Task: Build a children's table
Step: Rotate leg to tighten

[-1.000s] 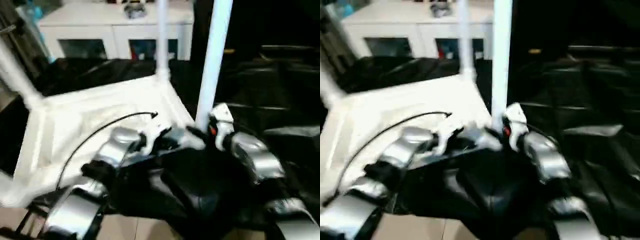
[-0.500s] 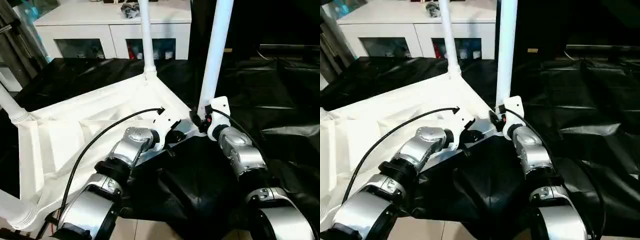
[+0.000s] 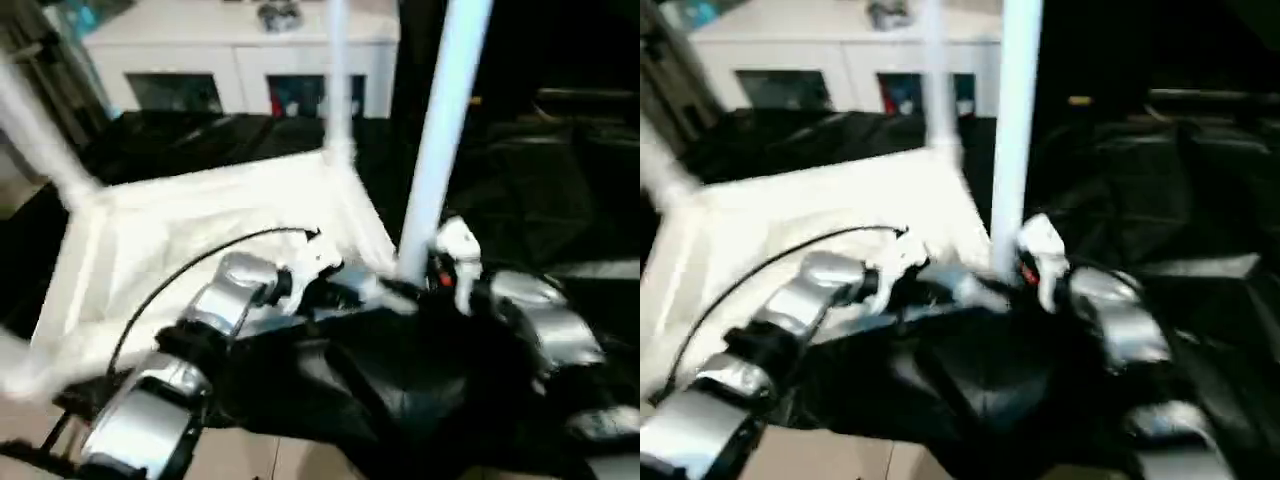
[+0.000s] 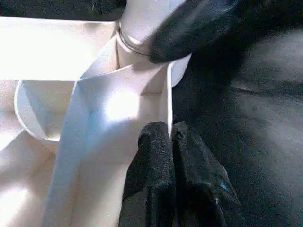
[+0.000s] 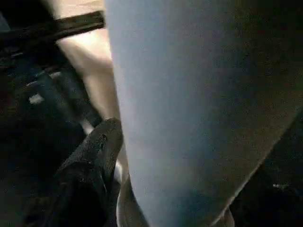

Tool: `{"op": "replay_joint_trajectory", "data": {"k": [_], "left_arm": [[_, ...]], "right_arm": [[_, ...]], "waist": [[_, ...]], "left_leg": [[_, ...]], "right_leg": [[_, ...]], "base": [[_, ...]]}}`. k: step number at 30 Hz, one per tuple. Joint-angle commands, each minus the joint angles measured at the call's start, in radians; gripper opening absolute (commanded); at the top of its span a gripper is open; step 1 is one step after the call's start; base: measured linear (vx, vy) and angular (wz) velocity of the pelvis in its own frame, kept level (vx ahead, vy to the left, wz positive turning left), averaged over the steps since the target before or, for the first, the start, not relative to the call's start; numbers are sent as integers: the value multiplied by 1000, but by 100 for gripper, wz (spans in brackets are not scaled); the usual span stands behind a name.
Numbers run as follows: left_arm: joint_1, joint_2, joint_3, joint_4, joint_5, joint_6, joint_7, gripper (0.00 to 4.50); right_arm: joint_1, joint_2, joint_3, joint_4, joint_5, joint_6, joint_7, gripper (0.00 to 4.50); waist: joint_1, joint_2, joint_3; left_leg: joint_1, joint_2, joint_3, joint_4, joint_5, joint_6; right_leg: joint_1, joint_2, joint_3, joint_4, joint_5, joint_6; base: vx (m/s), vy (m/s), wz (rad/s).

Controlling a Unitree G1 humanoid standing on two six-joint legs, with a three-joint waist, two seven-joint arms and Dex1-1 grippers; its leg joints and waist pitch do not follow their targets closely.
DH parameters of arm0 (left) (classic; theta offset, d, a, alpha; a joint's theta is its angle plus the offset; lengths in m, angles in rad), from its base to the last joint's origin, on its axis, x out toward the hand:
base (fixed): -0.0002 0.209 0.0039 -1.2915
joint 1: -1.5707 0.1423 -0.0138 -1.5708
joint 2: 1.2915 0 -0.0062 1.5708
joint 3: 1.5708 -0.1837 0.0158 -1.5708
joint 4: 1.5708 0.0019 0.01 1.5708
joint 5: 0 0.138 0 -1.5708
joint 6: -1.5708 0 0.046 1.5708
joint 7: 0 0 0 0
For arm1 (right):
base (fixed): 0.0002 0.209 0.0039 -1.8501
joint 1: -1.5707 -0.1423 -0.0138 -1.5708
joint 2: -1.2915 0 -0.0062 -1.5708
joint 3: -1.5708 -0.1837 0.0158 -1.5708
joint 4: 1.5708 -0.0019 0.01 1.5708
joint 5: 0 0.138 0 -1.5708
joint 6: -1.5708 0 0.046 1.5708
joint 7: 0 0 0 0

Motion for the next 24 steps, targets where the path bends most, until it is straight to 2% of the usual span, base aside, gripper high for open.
{"op": "replay_joint_trajectory", "data": {"k": [1, 2, 3, 5, 12, 18, 19, 20, 21, 22, 23, 24], "left_arm": [[6, -14, -35, -22, -3, 0, -28, 0], [10, -10, -37, -33, -10, 6, -44, 0], [14, -7, -38, -44, -16, 11, -60, 0], [20, -3, -38, -56, -23, 16, -82, 0], [36, 10, -49, -87, -28, 31, -132, 0], [30, -9, -35, -66, -10, 31, -65, 0], [12, -33, -9, -32, -4, 19, 16, 0], [-1, -48, 7, -11, -1, 17, 65, 0], [-9, -57, 16, 2, 0, 17, 94, 0], [-28, -80, 36, 30, 6, 24, 165, 0], [-35, -90, 40, 39, 8, 30, 190, 0], [-42, -101, 44, 49, 12, 34, 217, 0]], "right_arm": [[36, 16, 97, -19, 6, 47, 90, 310], [42, 7, 104, -35, 11, 61, 109, 310], [49, -1, 111, -51, 14, 72, 129, 285], [57, -9, 118, -70, 18, 88, 151, 285], [79, -16, 139, -128, 31, 137, 178, 231], [86, 12, 131, -123, 23, 122, 132, 217], [74, 44, 105, -84, 6, 88, 57, 213], [65, 66, 88, -55, -8, 65, 0, 213], [58, 79, 79, -36, -17, 55, -36, 212], [31, 119, 51, 25, -37, 52, -148, 210], [17, 136, 40, 55, -50, 52, -206, 205], [1, 155, 28, 92, -63, 50, -274, 202]], "waist": [[3, -11, -49], [4, -10, -48], [5, -10, -47], [6, -9, -48], [11, -10, -49], [13, -9, -45], [12, -9, -45], [5, -8, -39], [3, -13, -39], [-1, -12, -38], [-12, -7, -35], [-23, -9, -36]], "left_leg": [[9, 88, -41, -71, -183, 110], [10, 88, -41, -72, -186, 104], [10, 88, -40, -73, -189, 100], [9, 87, -41, -73, -183, 97], [9, 86, -40, -71, -168, 95], [11, 84, -40, -73, -190, 81], [11, 83, -41, -73, -201, 75], [14, 78, -39, -73, -226, 60], [16, 77, -45, -76, -254, 44], [17, 75, -45, -75, -255, 37], [24, 75, -48, -78, -293, 16], [18, 74, -54, -80, -305, 11]], "right_leg": [[44, -101, 55, -73, -160, -255], [44, -102, 55, -74, -165, -255], [43, -102, 56, -75, -174, -254], [43, -101, 56, -74, -167, -253], [43, -102, 56, -74, -159, -248], [39, -101, 55, -82, -229, -228], [38, -103, 56, -84, -255, -221], [29, -103, 56, -93, -312, -213], [35, -104, 54, -98, -382, -193], [30, -102, 55, -99, -401, -186], [23, -101, 54, -103, -439, -183], [31, -102, 52, -103, -454, -170]], "base": [[0, 0, 0], [0, 0, 0], [0, 0, 0], [0, 0, 0], [0, 0, 0], [0, 0, 0], [0, 0, 0], [0, 0, 0], [0, 0, 0], [0, 0, 0], [0, 0, 0], [0, 0, 0]]}}
